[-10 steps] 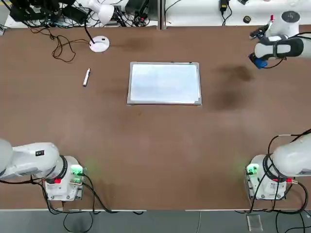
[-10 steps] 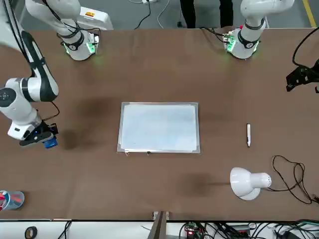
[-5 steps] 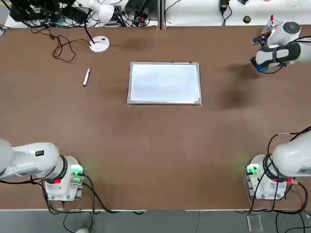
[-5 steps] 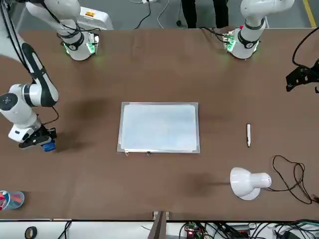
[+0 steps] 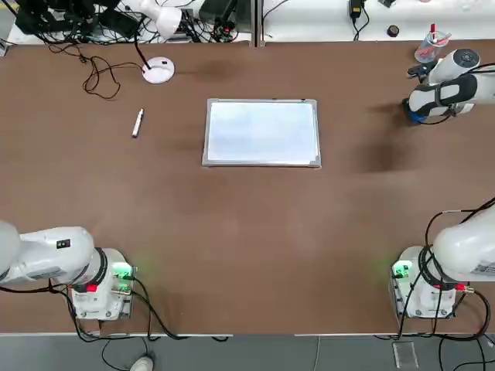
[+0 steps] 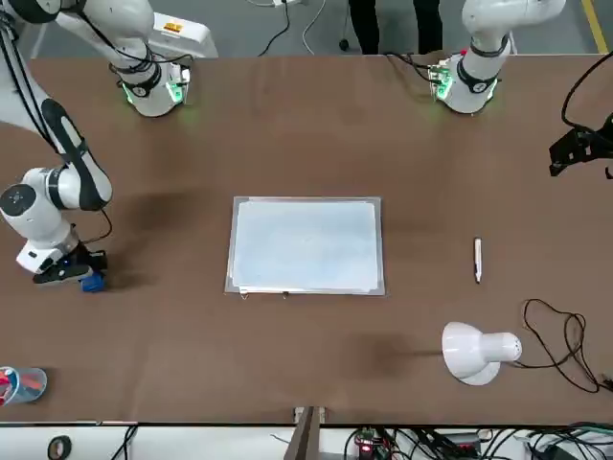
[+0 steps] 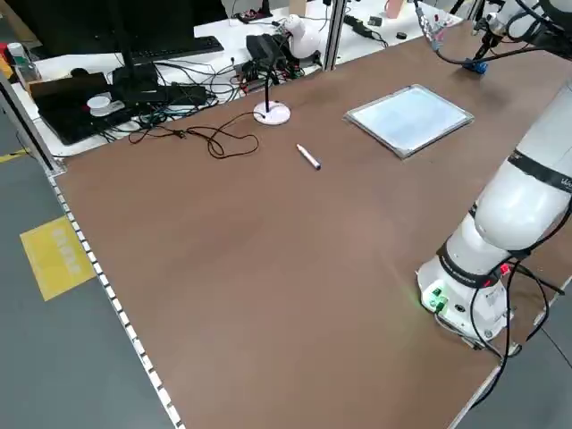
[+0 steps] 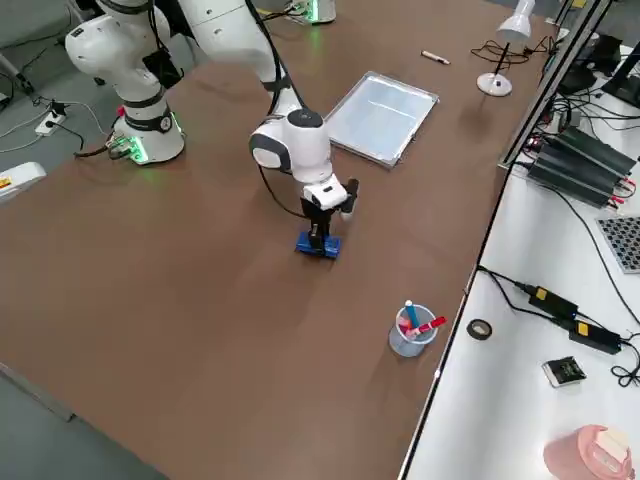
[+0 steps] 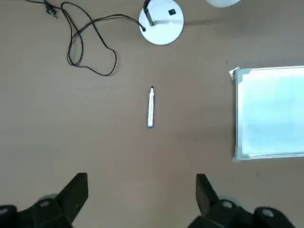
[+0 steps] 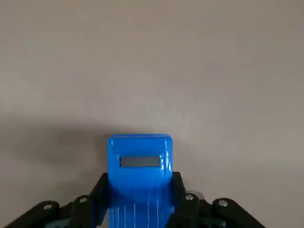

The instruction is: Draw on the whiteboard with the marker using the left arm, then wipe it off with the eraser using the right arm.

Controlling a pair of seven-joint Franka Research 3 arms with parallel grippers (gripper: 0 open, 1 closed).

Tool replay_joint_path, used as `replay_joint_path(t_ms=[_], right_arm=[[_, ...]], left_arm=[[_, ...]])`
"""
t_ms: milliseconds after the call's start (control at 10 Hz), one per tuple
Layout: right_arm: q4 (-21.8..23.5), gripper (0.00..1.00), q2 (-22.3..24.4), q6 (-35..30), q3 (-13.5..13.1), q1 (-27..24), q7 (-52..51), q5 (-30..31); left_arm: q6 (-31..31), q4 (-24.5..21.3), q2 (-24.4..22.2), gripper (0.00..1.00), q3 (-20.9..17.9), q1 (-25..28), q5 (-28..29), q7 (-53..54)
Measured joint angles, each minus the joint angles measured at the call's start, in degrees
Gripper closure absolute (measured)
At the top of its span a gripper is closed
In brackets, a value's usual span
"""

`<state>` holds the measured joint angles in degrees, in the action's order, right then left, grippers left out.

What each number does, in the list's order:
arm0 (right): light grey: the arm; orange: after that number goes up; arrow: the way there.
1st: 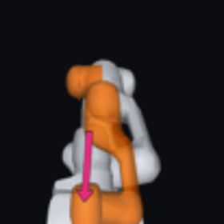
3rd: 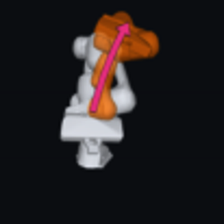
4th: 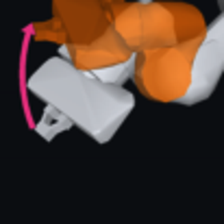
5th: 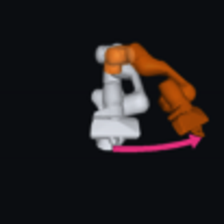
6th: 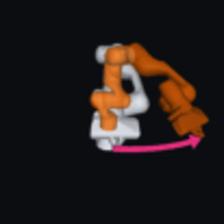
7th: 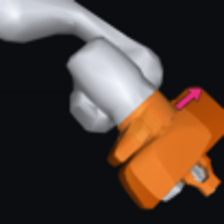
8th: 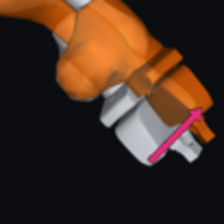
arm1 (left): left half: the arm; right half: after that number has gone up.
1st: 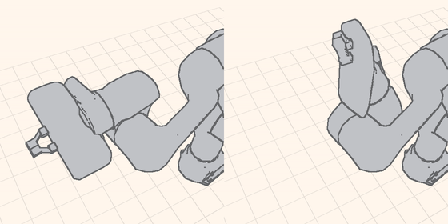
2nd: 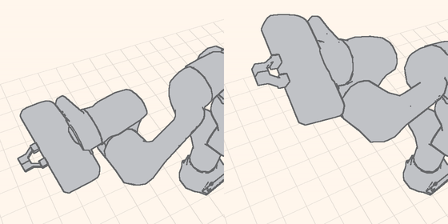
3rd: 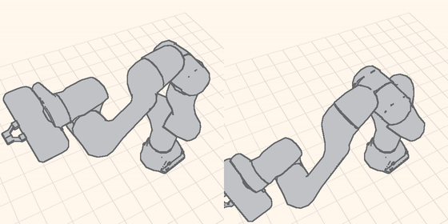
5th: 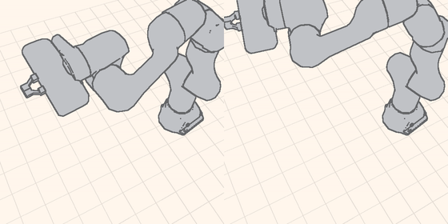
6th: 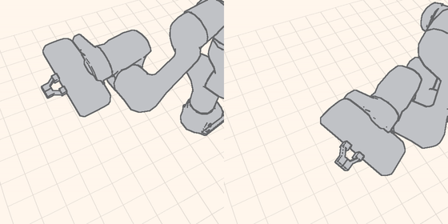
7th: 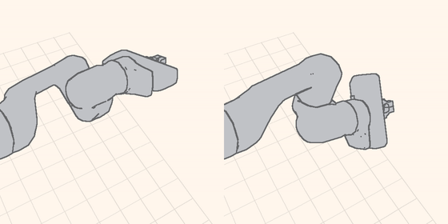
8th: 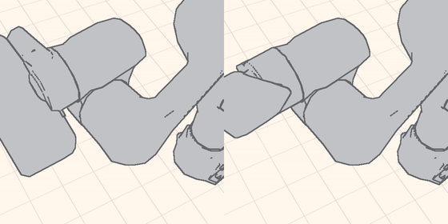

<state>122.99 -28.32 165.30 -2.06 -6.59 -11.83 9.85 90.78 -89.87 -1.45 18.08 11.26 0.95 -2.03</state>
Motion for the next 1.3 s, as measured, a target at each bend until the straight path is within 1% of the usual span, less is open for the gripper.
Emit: replay_joint_path(t_ms=[200,400,500,600,700,800,900,1100,1200,1300], right_arm=[[0.2,0.44,0.0,0.0,0.6,0.0,3.6,0.0],[0.5,0.44,0.0,0.0,0.9,0.1,4.8,0.0],[0.5,0.41,0.0,0.0,0.9,0.1,4.9,0.0],[0.6,0.41,0.0,0.1,0.9,0.1,5.0,0.0],[0.7,0.38,0.0,0.1,0.9,0.1,5.3,0.0],[0.7,0.32,0.0,0.1,0.9,0.1,5.8,0.0],[0.7,0.19,0.0,0.1,0.9,0.1,6.4,0.0],[0.7,0.02,0.0,0.1,1.0,0.1,7.8,0.0],[0.7,0.0,0.0,0.0,1.0,0.1,8.2,0.0],[0.7,0.0,0.1,-0.7,1.2,0.1,8.5,0.0]], left_arm=[[0.0,0.0,0.0,0.0,0.0,0.0,0.0,0.0],[0.0,0.0,0.0,0.0,0.0,0.0,0.0,0.0],[0.0,0.0,0.0,0.0,0.0,0.0,0.0,0.0],[0.0,0.0,0.0,0.0,0.1,0.0,0.0,0.0],[0.0,0.0,0.0,0.0,0.1,0.0,0.0,0.0],[0.0,0.0,0.0,0.0,0.2,0.0,0.0,0.0],[0.0,0.0,0.0,0.0,0.3,0.0,0.0,0.0],[0.0,0.0,0.0,0.0,0.4,0.0,0.0,0.0],[0.0,0.0,0.0,0.0,0.4,0.0,0.0,0.0],[0.0,0.0,0.0,0.0,0.4,0.0,0.0,0.0]])
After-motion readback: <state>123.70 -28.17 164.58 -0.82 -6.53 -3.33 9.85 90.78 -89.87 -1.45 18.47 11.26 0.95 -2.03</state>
